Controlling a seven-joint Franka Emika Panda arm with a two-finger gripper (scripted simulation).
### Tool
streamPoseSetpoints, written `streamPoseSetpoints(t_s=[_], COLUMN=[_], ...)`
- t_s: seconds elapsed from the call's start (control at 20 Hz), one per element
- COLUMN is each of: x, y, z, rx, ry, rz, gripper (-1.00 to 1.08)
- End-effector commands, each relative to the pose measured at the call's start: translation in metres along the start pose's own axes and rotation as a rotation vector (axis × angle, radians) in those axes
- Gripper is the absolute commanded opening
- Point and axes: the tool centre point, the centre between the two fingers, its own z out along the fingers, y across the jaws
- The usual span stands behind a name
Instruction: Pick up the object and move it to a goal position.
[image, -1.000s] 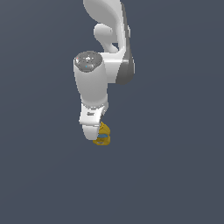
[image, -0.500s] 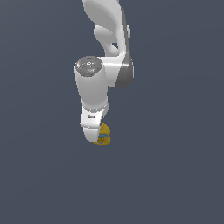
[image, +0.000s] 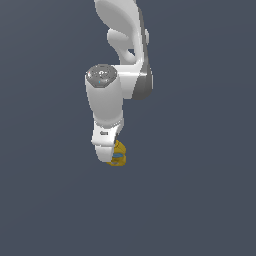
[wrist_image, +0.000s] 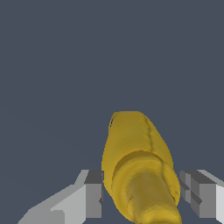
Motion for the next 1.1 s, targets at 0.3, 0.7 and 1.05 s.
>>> streamPoseSetpoints(t_s=[0.3, 0.7, 1.05], x=[0.008, 0.024, 0.04], y=[0.008, 0.023, 0.04], z=[-0.027, -0.081, -0.136], rx=[-0.002, -0.002, -0.002], ry=[0.0, 0.0, 0.0], rz=[0.0, 0.0, 0.0], gripper=[-1.0, -1.0, -1.0])
